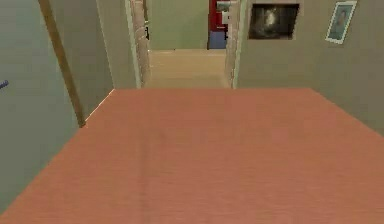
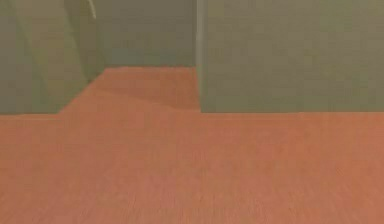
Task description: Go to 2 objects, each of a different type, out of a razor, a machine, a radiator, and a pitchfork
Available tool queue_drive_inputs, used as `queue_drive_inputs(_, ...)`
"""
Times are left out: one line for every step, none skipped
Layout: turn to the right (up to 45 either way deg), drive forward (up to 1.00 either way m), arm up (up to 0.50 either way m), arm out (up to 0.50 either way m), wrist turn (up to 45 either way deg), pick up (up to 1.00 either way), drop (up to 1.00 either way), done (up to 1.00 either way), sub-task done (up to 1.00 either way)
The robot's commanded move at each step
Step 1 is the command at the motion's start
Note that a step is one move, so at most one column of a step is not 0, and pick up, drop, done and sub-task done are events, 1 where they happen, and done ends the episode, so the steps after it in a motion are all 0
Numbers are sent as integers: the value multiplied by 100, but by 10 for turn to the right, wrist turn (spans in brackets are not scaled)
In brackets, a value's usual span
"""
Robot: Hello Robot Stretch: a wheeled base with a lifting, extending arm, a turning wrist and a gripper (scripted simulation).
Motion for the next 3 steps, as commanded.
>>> queue_drive_inputs(0,100,0,0,0,0,0,0,0)
queue_drive_inputs(0,100,0,0,0,0,0,0,0)
queue_drive_inputs(0,100,0,0,0,0,0,0,0)
